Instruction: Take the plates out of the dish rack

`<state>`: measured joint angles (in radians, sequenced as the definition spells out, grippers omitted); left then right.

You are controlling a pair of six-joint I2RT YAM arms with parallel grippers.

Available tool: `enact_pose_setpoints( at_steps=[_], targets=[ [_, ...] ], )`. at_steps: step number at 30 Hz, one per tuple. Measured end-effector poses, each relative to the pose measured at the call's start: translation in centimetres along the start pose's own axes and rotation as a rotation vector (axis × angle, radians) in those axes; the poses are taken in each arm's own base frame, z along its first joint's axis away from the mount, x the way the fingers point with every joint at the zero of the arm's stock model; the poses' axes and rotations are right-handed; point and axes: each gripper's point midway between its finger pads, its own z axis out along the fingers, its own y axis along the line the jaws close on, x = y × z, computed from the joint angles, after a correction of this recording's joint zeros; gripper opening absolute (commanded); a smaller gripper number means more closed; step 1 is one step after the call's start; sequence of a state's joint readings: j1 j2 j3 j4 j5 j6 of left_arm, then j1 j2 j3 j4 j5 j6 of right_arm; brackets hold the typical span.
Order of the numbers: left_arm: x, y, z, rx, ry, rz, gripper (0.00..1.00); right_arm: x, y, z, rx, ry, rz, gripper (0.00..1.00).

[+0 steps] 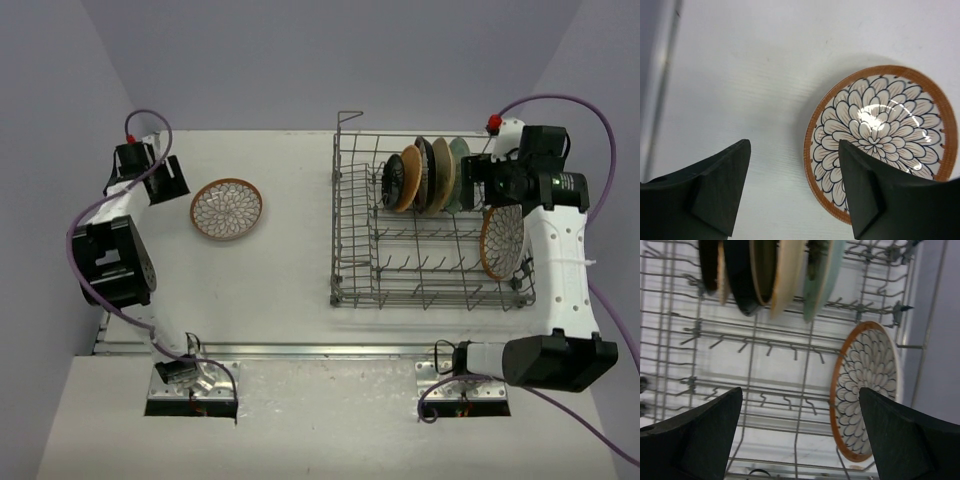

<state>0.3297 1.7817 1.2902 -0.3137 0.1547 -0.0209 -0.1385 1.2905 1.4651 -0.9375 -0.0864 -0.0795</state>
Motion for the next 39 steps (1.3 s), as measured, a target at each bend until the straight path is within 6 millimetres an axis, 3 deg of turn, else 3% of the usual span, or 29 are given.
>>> enact_pose_setpoints(
  at_steps=[4, 6, 10, 13, 16, 22, 29, 32, 35, 38, 39],
  targets=[
    [-5.2, -2.2, -7.0, 0.006, -0.226, 0.105, 0.89, 1.2, -3.4, 0.5, 0.120, 0.063, -0.005, 0.96],
    [-7.6, -4.2, -11.1, 0.017, -0.354, 0.169, 0.89, 1.5, -4.9, 0.4, 0.172, 0.082, -0.004, 0.93],
    [-9.7, -9.2, -18.2, 0.088, -0.535, 0.297, 0.90, 1.6, -7.0, 0.8, 0.256, 0.097, 0.000, 0.84],
    [-9.9, -11.3, -21.2, 0.134, -0.598, 0.341, 0.90, 2.0, -8.0, 1.8, 0.310, 0.105, 0.011, 0.80],
    [-9.7, -11.2, -21.9, 0.130, -0.604, 0.347, 0.90, 3.8, -8.6, 3.4, 0.351, 0.149, 0.033, 0.79],
    [-8.2, -10.7, -19.7, 0.120, -0.512, 0.337, 0.90, 7.7, -9.0, 6.0, 0.394, 0.236, 0.046, 0.71],
    [-7.1, -10.8, -18.3, 0.134, -0.443, 0.301, 0.90, 8.6, -10.4, 7.5, 0.459, 0.234, -0.002, 0.51],
    [-7.4, -10.9, -18.6, 0.136, -0.451, 0.294, 0.90, 8.6, -10.6, 7.6, 0.466, 0.227, -0.010, 0.40],
    [-7.4, -10.9, -18.6, 0.137, -0.451, 0.286, 0.90, 8.2, -11.1, 7.5, 0.486, 0.214, -0.027, 0.17],
    [-7.4, -11.0, -18.6, 0.141, -0.450, 0.272, 0.93, 8.5, -11.6, 7.0, 0.493, 0.241, -0.089, 0.00],
    [-7.4, -11.0, -18.6, 0.141, -0.450, 0.269, 0.93, 8.5, -11.6, 6.8, 0.486, 0.251, -0.115, 0.00]
  ],
)
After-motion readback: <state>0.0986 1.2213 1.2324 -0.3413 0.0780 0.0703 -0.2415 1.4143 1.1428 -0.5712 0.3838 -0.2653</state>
